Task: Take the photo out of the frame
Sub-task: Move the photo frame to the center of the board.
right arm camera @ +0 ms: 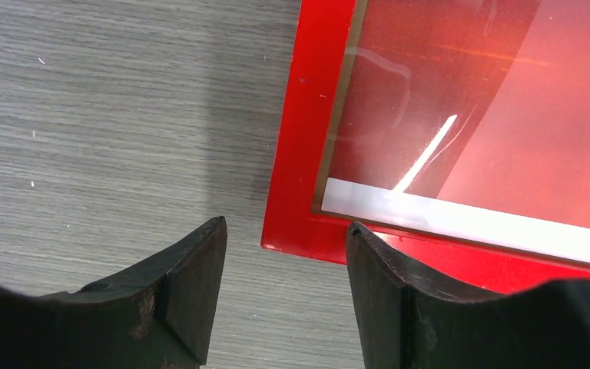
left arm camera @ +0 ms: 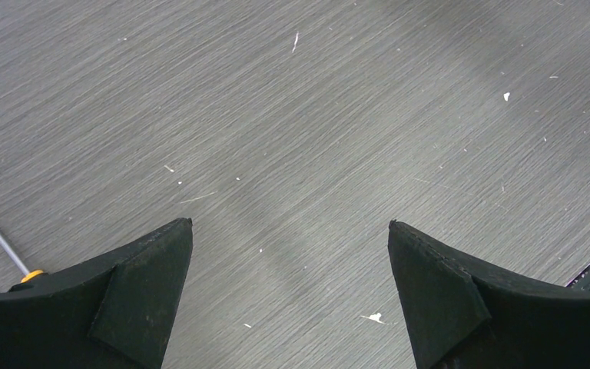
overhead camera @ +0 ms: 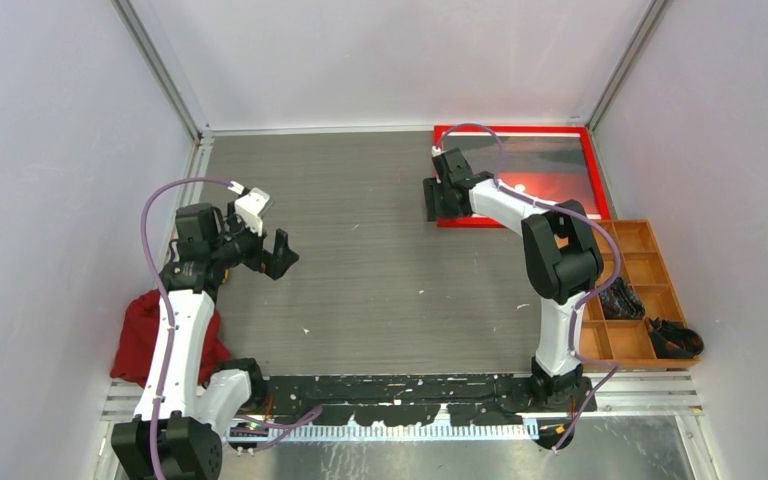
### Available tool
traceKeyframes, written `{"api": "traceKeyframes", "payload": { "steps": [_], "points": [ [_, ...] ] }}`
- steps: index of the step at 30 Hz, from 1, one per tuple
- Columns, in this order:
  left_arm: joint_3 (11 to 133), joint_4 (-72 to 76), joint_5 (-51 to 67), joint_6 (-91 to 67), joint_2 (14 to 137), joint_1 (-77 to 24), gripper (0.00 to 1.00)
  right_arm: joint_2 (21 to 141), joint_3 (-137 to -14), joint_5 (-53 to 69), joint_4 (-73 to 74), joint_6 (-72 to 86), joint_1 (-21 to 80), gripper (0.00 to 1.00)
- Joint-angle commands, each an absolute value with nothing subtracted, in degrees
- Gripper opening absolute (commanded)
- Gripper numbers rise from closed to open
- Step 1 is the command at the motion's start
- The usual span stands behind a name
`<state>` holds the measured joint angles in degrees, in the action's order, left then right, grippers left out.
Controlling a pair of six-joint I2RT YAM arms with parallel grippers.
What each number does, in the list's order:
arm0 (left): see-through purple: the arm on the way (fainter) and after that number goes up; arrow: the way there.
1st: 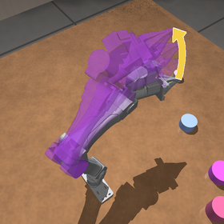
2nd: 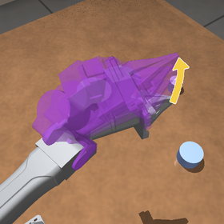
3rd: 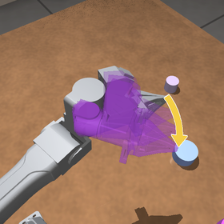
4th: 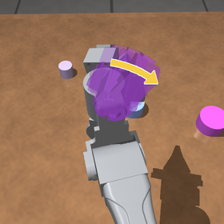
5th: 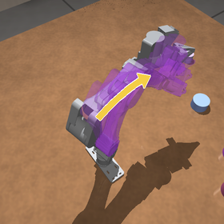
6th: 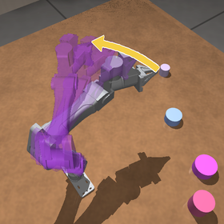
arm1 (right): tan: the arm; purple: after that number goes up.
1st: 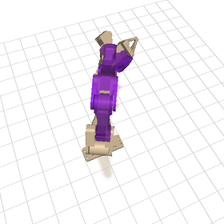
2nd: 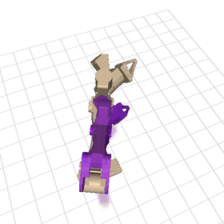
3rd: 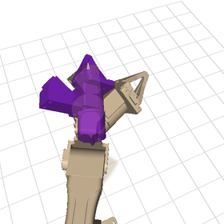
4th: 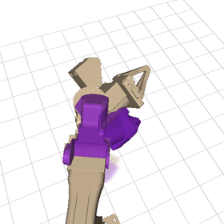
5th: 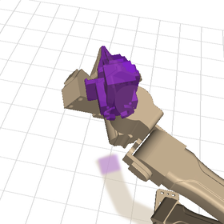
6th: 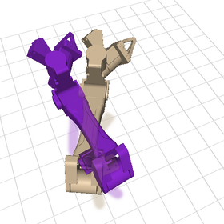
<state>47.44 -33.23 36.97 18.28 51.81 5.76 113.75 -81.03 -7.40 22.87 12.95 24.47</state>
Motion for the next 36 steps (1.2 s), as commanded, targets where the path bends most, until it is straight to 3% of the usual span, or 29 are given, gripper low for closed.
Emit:
{"api": "traceKeyframes", "payload": {
  "steps": [1,8,15,29,32,36],
  "points": [
    [47.29,-31.23,38.63,18.73,51.15,6.09,0.99,114.31,-81.53,-7.13,21.36,12.72,24.53,0.63],
    [47.26,-31.21,38.85,18.77,51.15,6.15,0.99,115.03,-82.0,-6.34,21.82,12.37,24.66,0.61],
    [47.2,-31.22,39.05,18.73,51.07,6.17,0.99,114.85,-81.93,-7.65,21.19,10.46,24.91,0.71],
    [47.2,-31.21,39.43,18.74,51.49,6.18,0.99,116.39,-82.53,-7.74,21.88,9.84,24.99,0.7],
    [47.2,-31.21,39.51,18.72,51.66,6.2,0.99,115.88,-82.53,-7.43,21.87,9.57,24.99,0.66],
    [47.12,-31.12,39.66,18.79,51.98,6.15,0.99,115.63,-82.91,-4.77,22.53,8.96,25.28,0.43]
  ]
}}
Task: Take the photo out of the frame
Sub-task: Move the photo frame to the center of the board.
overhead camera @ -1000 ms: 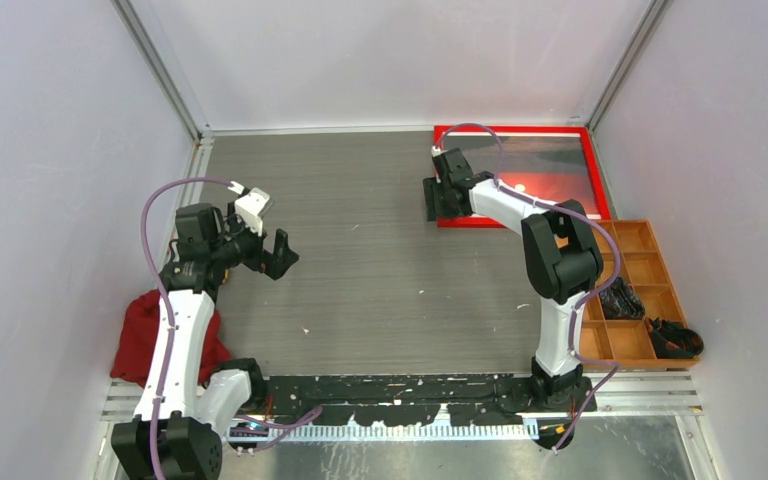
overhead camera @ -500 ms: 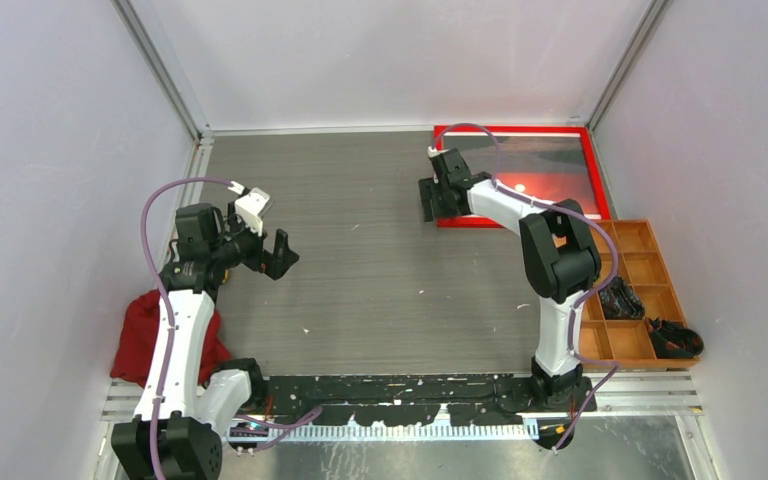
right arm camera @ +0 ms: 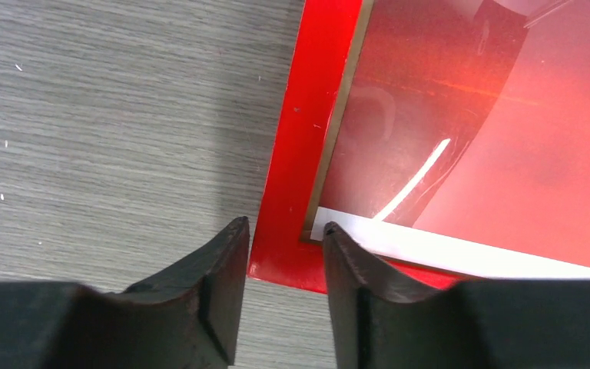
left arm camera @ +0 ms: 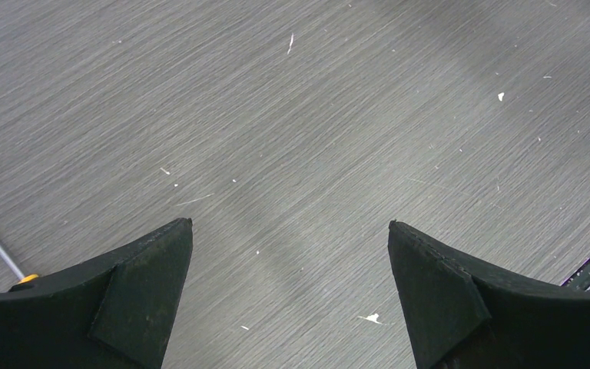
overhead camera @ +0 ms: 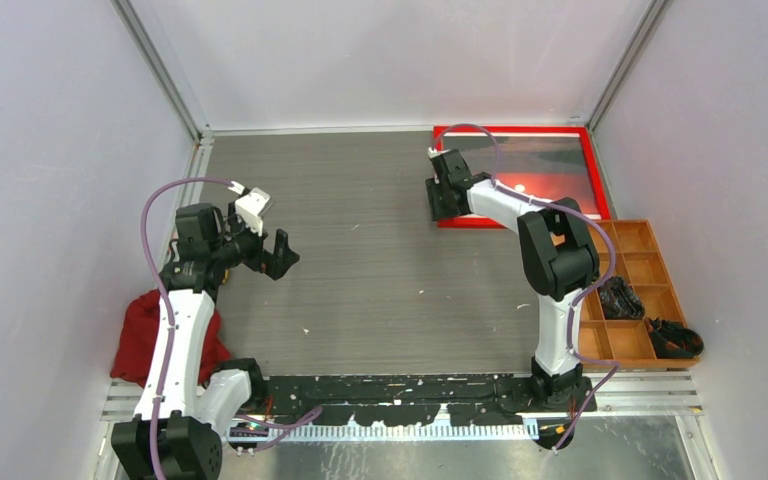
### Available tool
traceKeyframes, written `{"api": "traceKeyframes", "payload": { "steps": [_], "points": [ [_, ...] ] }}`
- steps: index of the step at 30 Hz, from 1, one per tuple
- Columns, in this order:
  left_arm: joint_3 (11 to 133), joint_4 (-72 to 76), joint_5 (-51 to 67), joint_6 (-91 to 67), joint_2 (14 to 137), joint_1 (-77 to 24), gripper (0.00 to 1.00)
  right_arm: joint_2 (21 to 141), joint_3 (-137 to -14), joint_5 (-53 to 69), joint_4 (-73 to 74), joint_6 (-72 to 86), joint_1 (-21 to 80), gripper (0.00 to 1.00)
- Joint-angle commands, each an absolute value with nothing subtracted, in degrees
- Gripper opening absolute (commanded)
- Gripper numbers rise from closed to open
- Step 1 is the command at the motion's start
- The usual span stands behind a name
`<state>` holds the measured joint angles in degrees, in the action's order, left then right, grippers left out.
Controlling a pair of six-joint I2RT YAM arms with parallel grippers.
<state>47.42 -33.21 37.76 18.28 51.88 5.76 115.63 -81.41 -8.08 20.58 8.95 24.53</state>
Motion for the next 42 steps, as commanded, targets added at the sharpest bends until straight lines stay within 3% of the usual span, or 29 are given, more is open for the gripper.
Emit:
{"api": "traceKeyframes", "payload": {
  "steps": [1,4,17,20,27,33,38,42],
  "points": [
    [47.17,-31.15,39.72,18.86,52.07,6.17,0.99,115.79,-83.17,-3.77,22.84,8.77,25.4,0.38],
    [47.2,-31.13,39.79,18.86,52.12,6.2,0.99,116.37,-84.11,2.06,24.41,7.91,26.21,0.29],
    [47.11,-31.28,39.92,18.88,51.55,6.15,0.99,115.45,-85.73,13.04,28.25,3.72,36.44,0.28],
    [47.19,-31.39,39.9,18.94,51.5,6.17,0.99,115.26,-86.44,13.56,29.32,2.77,39.19,0.34],
    [47.2,-31.6,39.9,18.91,51.15,6.18,0.99,112.99,-90.89,16.44,37.04,-4.23,41.12,0.6],
    [47.65,-31.68,41.59,18.77,51.86,6.15,1.0,105.67,-90.62,17.39,42.57,-13.53,40.05,0.77],
    [49.31,-30.92,42.6,17.7,52.91,4.07,1.0,97.88,-86.45,23.18,41.63,-14.54,32.43,0.86],
    [50.53,-28.84,33.66,18.7,54.5,-5.22,1.0,92.26,-83.76,32.53,40.23,-12.81,21.4,0.99]
  ]
}}
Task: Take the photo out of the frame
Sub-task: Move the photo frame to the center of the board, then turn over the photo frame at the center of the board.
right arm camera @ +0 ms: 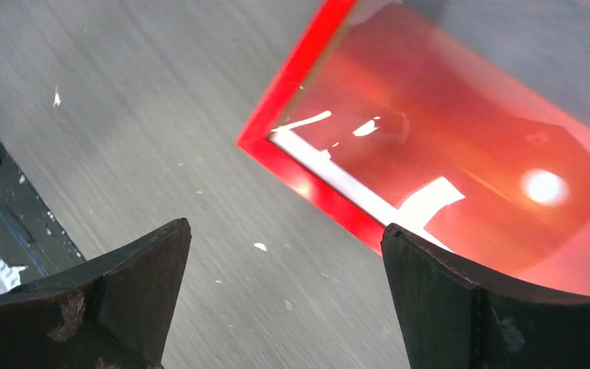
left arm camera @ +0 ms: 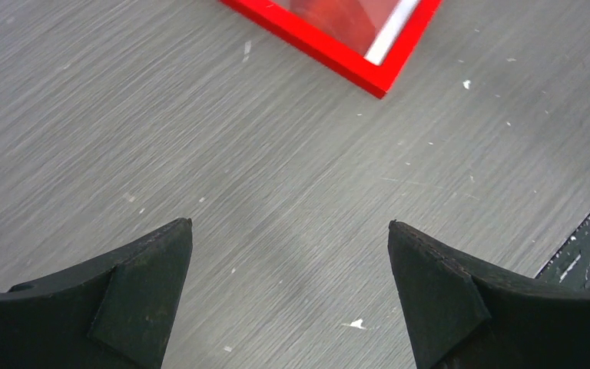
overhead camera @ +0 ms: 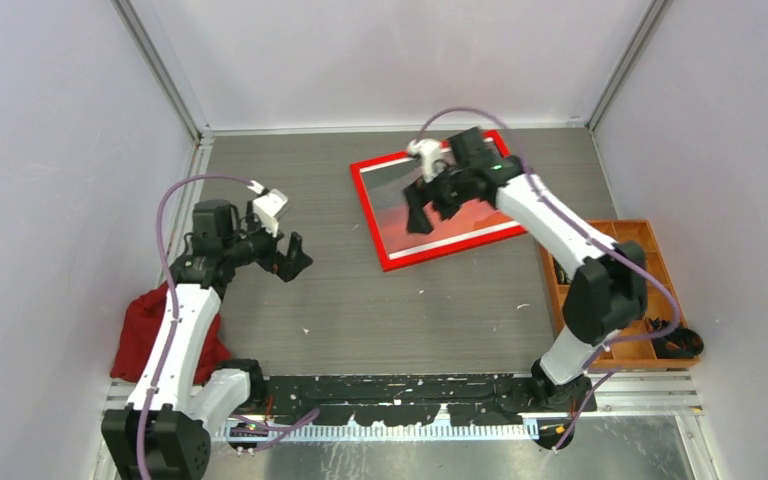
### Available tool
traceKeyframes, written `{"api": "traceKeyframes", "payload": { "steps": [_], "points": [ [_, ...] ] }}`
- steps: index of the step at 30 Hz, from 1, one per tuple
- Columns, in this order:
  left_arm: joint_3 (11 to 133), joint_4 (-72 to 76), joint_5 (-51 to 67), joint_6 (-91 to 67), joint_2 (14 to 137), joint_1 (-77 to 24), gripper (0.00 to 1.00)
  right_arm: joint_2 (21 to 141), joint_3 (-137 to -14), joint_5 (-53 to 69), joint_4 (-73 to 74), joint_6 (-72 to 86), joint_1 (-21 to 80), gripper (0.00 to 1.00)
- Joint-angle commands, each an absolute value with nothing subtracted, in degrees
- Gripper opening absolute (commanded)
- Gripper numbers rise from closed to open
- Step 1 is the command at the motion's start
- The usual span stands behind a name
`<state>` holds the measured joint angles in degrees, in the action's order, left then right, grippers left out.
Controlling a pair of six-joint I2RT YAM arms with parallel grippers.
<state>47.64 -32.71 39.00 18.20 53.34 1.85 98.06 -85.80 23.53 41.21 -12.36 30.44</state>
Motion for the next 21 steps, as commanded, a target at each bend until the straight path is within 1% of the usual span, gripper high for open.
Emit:
{"api": "traceKeyframes", "payload": {
  "steps": [1,4,7,11,14,18,19,21],
  "points": [
    [50.91,-28.35,31.05,19.37,55.09,-7.87,1.0,90.71,-82.77,33.91,39.31,-12.26,19.08,1.0],
    [52.59,-26.8,24.48,22.04,57.53,-16.02,1.0,85.26,-79.89,36.96,35.9,-10.28,12.82,1.0],
    [55.24,-24.75,16.75,23.88,61.28,-24.41,1.0,78.74,-79.28,36.58,34.73,-8.67,8.86,1.0],
    [60.11,-23.56,3.75,25.7,69.86,-36.66,1.0,69.77,-76.22,27.81,33.29,-8.3,8.0,1.0],
    [63.61,-22.63,-4.37,26.15,77.77,-43.9,1.0,63.75,-71.99,23.88,32.7,-9.21,8.03,1.0],
    [68.5,-22.15,-7.17,26.13,87.52,-49.32,1.0,57.03,-63.27,18.69,27.79,-8.19,7.81,1.0],
    [70.19,-22.12,-7.16,25.91,89.7,-50.41,1.0,55.49,-59.38,19.33,25.84,-8.02,6.55,1.0],
    [72.67,-22.02,-6.83,25.92,93.38,-51.67,1.0,53.23,-55.9,22.83,22.77,-7.45,3.58,1.0]
  ]
}}
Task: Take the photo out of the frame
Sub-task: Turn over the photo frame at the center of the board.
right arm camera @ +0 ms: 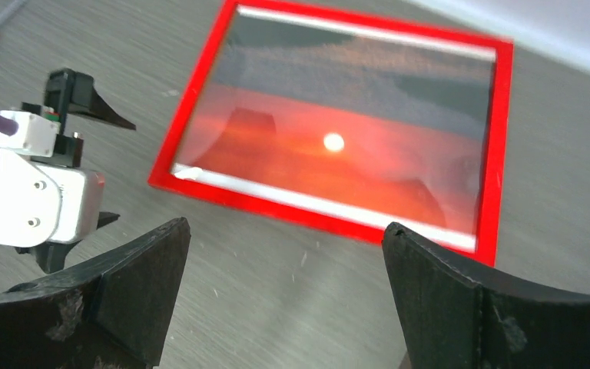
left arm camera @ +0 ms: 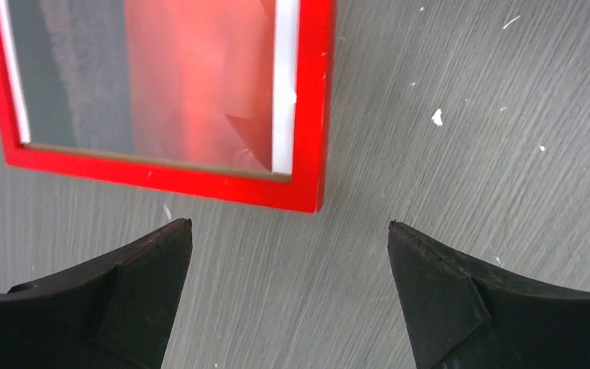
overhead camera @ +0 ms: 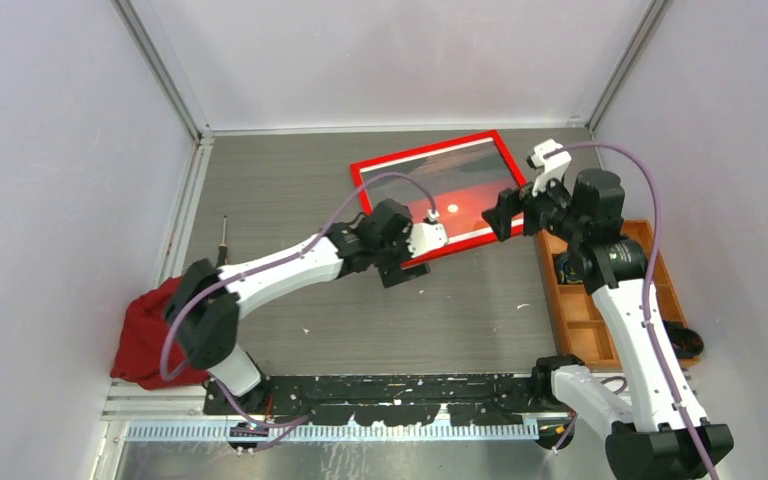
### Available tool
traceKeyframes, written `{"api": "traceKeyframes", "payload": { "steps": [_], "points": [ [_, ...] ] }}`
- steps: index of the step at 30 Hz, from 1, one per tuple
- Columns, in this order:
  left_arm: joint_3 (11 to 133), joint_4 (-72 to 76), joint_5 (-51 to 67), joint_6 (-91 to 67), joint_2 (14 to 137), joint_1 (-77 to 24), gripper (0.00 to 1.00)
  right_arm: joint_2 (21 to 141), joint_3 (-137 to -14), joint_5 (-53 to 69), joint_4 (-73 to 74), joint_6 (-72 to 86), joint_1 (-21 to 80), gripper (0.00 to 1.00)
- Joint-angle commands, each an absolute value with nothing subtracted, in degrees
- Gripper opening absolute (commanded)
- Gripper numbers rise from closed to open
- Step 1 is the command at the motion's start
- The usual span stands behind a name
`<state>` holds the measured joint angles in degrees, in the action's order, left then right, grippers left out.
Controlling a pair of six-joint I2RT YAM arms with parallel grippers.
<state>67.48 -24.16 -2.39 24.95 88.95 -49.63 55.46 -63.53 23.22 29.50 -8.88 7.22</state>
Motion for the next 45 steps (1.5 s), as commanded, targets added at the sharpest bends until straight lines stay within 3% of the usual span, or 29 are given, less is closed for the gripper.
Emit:
{"api": "traceKeyframes", "payload": {
  "steps": [1,9,30,41,43,45],
  "points": [
    [73.86,-21.96,-6.89,26.05,95.14,-52.24,1.0,52.75,-55.45,23.85,21.82,-6.48,2.34,1.0],
    [82.44,-23.52,-7.3,25.85,105.92,-53.24,0.92,54.76,-55.64,26.81,23.02,-6.06,0.98,1.0],
    [80.44,-20.93,-9.33,25.6,113.5,-53.35,0.65,56.58,-56.38,28.53,25.3,-7.97,1.0,1.0],
    [79.01,-19.69,-11.48,27.06,115.57,-53.35,0.63,57.24,-56.69,30.29,26.67,-9.09,1.01,1.0],
    [78.85,-19.56,-11.51,27.16,115.74,-53.33,0.58,57.47,-56.77,30.56,26.87,-9.29,1.0,1.0],
    [78.84,-19.82,-11.36,27.2,115.91,-53.35,0.46,57.64,-56.78,30.74,27.02,-9.39,1.05,1.0]
  ]
}}
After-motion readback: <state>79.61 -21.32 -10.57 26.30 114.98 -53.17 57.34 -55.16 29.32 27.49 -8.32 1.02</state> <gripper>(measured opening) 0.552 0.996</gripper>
